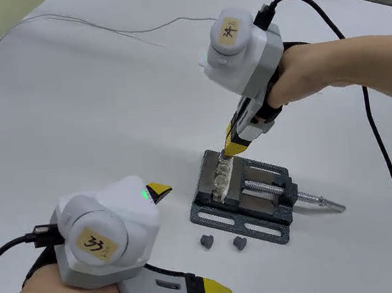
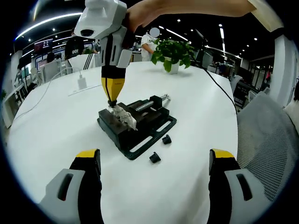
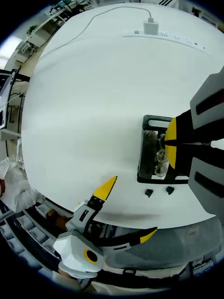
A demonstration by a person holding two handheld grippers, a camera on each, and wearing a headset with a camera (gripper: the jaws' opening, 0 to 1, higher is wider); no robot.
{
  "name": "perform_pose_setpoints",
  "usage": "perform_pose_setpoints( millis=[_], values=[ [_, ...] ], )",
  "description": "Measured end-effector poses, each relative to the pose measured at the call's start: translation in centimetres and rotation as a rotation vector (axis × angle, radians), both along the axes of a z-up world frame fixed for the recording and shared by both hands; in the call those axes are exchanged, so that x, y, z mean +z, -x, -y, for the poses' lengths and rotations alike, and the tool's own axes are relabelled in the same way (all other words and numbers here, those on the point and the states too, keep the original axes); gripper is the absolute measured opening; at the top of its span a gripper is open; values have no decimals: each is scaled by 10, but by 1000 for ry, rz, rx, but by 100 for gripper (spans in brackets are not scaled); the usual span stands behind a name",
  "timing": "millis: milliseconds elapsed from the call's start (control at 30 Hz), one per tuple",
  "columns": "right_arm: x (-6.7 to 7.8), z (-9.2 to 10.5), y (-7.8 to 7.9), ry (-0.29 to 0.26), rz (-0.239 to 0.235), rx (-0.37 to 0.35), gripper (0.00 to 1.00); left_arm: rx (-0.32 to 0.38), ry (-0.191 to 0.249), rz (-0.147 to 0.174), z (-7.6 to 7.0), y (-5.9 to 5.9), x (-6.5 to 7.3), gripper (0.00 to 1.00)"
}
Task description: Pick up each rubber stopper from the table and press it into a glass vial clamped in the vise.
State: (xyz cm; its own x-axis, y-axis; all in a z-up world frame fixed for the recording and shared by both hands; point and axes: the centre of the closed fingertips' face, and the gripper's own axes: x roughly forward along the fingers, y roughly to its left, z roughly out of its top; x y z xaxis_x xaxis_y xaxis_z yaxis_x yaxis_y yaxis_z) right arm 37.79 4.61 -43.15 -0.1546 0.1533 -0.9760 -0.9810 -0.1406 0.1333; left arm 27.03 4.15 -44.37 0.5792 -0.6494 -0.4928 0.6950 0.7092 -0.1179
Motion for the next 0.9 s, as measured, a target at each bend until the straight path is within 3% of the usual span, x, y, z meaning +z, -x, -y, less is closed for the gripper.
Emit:
perform_pose_setpoints(
  millis=[100, 333, 467, 700, 900],
  values=[
    [-2, -2, -6, 6, -7, 2, 0, -1, -3, 0, 0, -2, 0, 96],
    [-2, 1, -1, 45, 15, 12, 0, 0, -3, 3, 0, -5, 3, 96],
    [-2, 2, -4, 23, 1, -34, 0, 2, 2, 7, 1, -6, 7, 96],
    [-2, 2, -4, 15, 10, -45, 0, 3, -14, 22, 0, -7, 16, 96],
    [0, 5, -1, -52, -4, -93, 0, 5, -27, 42, -3, -7, 25, 96]
  ],
)
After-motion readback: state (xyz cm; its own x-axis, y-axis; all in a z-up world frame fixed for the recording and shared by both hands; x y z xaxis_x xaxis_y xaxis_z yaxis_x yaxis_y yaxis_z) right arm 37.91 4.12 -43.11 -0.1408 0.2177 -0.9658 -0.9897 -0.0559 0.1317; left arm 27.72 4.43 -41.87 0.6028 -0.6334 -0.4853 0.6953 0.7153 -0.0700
